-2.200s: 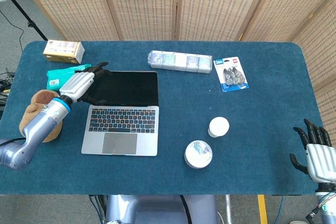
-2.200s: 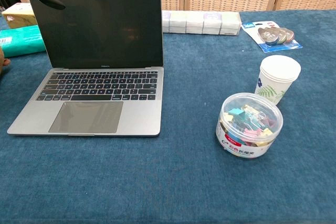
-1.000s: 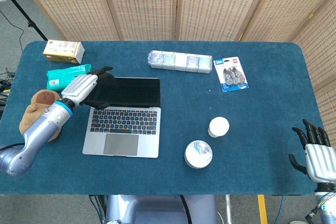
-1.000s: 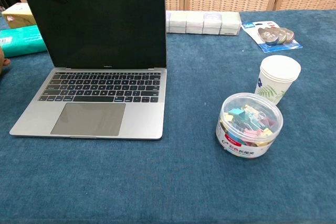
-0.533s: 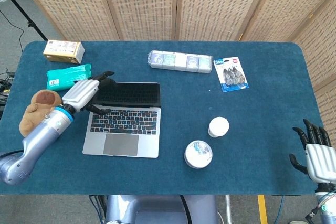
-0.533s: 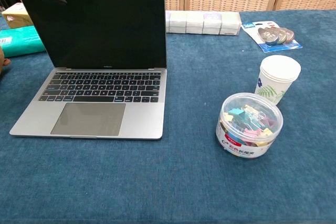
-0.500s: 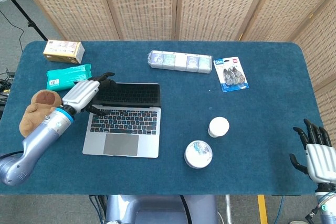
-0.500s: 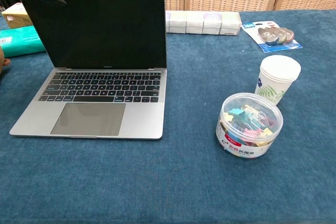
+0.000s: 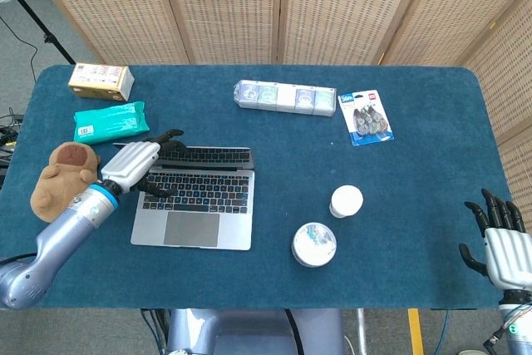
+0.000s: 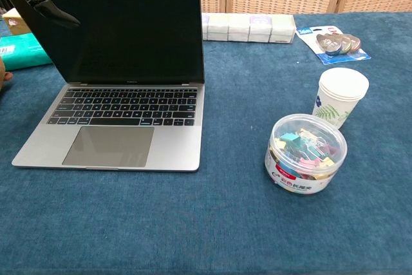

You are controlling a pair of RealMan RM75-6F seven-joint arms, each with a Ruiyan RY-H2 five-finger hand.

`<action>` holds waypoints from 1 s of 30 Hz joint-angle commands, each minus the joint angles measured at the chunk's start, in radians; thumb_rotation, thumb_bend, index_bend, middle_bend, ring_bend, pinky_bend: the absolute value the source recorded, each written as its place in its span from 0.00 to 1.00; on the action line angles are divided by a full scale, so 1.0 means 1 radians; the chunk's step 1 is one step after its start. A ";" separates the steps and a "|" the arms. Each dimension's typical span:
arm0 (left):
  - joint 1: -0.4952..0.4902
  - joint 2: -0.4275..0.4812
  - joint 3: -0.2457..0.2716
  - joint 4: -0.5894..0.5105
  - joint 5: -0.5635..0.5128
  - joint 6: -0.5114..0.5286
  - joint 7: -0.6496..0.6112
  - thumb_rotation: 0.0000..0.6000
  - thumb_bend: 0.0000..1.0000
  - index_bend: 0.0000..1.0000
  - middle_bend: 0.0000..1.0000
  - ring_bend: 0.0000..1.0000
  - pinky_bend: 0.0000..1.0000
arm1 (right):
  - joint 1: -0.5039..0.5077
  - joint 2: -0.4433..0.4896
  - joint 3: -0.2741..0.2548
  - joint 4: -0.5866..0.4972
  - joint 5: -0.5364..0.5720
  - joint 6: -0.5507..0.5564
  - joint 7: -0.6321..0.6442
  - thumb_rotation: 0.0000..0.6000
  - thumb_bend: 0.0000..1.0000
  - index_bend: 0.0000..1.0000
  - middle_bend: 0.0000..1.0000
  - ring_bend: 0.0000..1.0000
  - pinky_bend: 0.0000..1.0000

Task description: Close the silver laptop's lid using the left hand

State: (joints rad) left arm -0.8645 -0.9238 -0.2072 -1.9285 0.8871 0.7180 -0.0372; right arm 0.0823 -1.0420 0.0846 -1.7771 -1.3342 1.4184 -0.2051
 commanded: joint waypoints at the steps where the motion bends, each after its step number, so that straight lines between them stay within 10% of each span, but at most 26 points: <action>1: 0.000 0.005 0.000 -0.010 0.000 0.000 0.002 1.00 0.19 0.29 0.12 0.20 0.19 | 0.000 0.000 0.000 0.000 0.001 0.000 -0.002 1.00 0.38 0.17 0.00 0.00 0.00; 30: 0.024 0.046 0.007 -0.139 -0.015 -0.062 -0.084 1.00 0.19 0.29 0.12 0.21 0.19 | -0.026 0.025 0.017 -0.051 0.030 0.062 -0.046 1.00 0.38 0.18 0.00 0.00 0.00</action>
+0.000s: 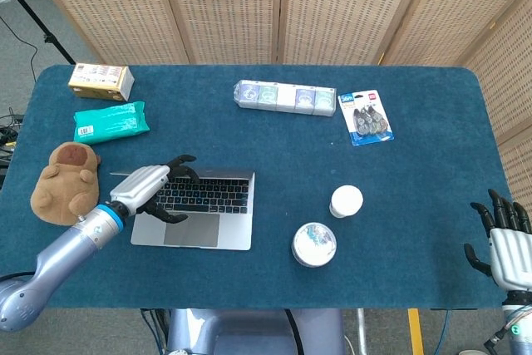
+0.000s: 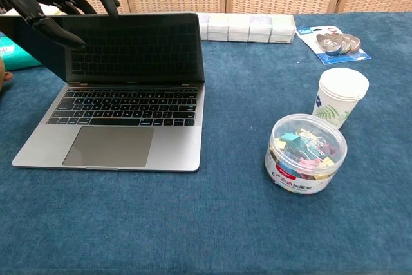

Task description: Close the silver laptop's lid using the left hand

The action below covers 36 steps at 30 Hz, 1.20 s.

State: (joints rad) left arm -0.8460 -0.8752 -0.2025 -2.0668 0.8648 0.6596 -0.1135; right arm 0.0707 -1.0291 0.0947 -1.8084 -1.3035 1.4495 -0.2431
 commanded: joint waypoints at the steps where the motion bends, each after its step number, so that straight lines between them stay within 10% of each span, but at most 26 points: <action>1: 0.008 -0.004 0.003 -0.001 0.012 -0.005 -0.011 1.00 0.19 0.29 0.12 0.21 0.19 | -0.020 0.016 0.008 -0.029 -0.001 0.043 -0.012 1.00 0.38 0.18 0.00 0.00 0.00; 36: 0.091 -0.098 0.119 -0.018 0.130 -0.008 -0.019 1.00 0.19 0.27 0.12 0.21 0.19 | -0.106 0.050 0.073 -0.118 0.009 0.238 -0.021 1.00 0.38 0.17 0.00 0.00 0.00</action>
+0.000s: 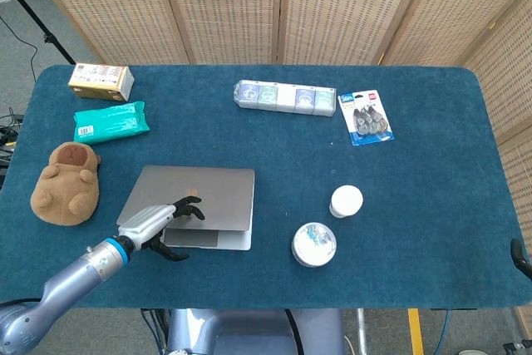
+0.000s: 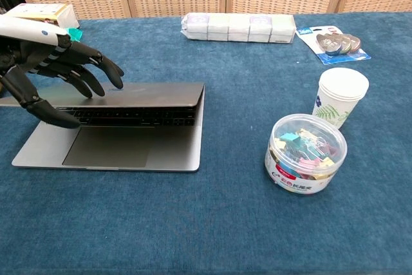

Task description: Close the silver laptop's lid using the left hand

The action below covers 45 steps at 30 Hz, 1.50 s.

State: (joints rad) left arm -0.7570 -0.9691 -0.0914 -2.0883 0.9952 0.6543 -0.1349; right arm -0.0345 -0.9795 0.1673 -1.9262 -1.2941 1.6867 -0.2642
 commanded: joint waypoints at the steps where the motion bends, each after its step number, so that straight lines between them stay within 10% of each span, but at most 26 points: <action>1: 0.004 -0.008 0.011 0.005 0.000 -0.004 0.003 1.00 0.19 0.27 0.12 0.21 0.19 | -0.001 0.000 0.001 -0.001 -0.001 0.001 0.001 1.00 0.38 0.17 0.00 0.00 0.00; 45: 0.071 -0.126 0.121 0.114 0.030 0.011 0.033 1.00 0.19 0.27 0.11 0.19 0.19 | -0.006 0.000 0.002 -0.005 -0.017 -0.012 0.007 1.00 0.38 0.17 0.00 0.00 0.00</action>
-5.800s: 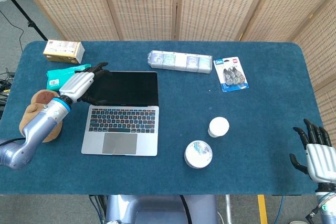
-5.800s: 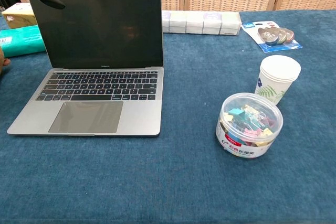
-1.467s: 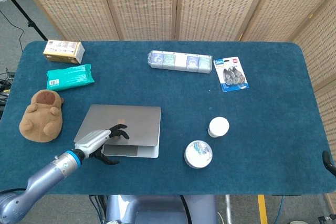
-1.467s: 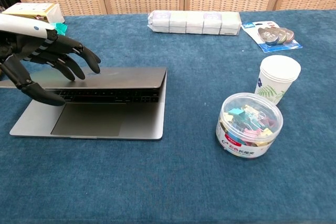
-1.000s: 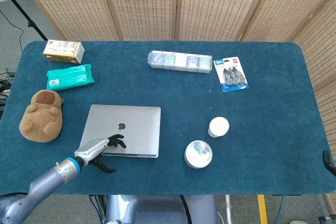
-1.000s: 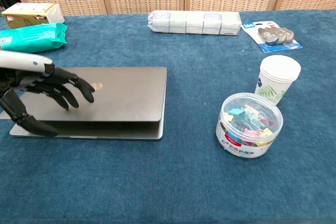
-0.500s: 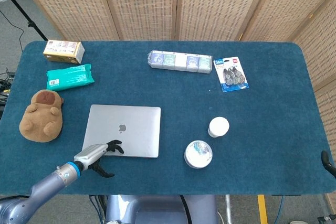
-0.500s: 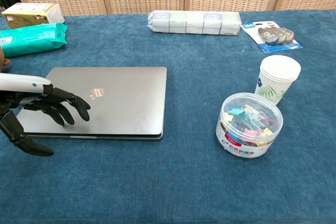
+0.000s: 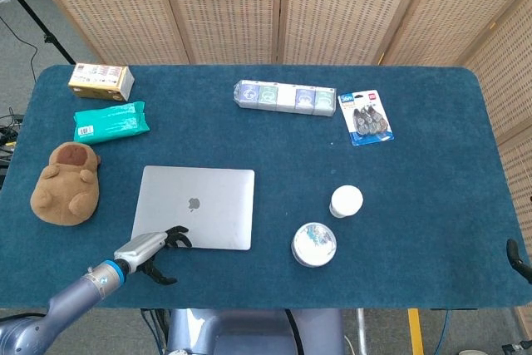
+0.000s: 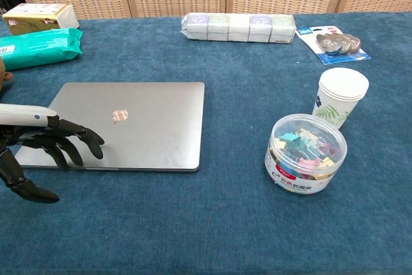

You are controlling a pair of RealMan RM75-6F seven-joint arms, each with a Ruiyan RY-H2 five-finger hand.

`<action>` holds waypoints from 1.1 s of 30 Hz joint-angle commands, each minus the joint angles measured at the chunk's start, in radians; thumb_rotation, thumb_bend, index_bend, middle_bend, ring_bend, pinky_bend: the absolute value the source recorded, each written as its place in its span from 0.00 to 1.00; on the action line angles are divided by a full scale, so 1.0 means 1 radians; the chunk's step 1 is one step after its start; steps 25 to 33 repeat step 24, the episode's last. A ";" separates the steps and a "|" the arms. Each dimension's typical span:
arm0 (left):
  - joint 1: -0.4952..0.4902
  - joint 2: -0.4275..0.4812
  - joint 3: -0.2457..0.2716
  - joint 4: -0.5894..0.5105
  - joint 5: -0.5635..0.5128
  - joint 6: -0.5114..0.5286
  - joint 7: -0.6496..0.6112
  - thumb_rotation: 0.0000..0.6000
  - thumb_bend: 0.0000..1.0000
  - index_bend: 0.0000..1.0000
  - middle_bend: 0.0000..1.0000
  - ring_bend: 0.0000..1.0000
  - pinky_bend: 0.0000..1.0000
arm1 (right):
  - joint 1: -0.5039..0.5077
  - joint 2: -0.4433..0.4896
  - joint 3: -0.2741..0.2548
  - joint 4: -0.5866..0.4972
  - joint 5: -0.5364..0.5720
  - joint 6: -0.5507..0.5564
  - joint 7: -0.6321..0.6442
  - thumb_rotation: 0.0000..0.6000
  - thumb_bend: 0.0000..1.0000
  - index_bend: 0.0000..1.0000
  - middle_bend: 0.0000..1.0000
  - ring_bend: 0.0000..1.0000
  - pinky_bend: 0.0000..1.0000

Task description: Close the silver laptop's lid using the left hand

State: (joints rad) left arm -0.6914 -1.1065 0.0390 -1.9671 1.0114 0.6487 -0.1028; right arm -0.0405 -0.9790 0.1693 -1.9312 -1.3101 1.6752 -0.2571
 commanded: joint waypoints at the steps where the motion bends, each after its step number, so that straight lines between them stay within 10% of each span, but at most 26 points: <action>1: 0.006 0.017 -0.012 -0.010 0.021 0.023 0.004 1.00 0.19 0.26 0.11 0.19 0.19 | 0.000 -0.001 0.000 0.000 -0.002 0.000 0.000 1.00 0.38 0.17 0.00 0.00 0.00; 13: 0.000 0.156 -0.108 -0.073 0.113 0.198 0.113 1.00 0.19 0.26 0.10 0.18 0.19 | 0.003 -0.008 -0.004 0.005 -0.009 -0.006 -0.008 1.00 0.37 0.17 0.00 0.00 0.00; 24: 0.158 0.177 -0.116 -0.070 0.252 0.583 0.272 1.00 0.19 0.25 0.09 0.15 0.19 | 0.020 -0.014 -0.001 0.010 -0.002 -0.037 -0.005 1.00 0.38 0.17 0.00 0.00 0.00; 33: 0.158 0.177 -0.116 -0.070 0.252 0.583 0.272 1.00 0.19 0.25 0.09 0.15 0.19 | 0.020 -0.014 -0.001 0.010 -0.002 -0.037 -0.005 1.00 0.38 0.17 0.00 0.00 0.00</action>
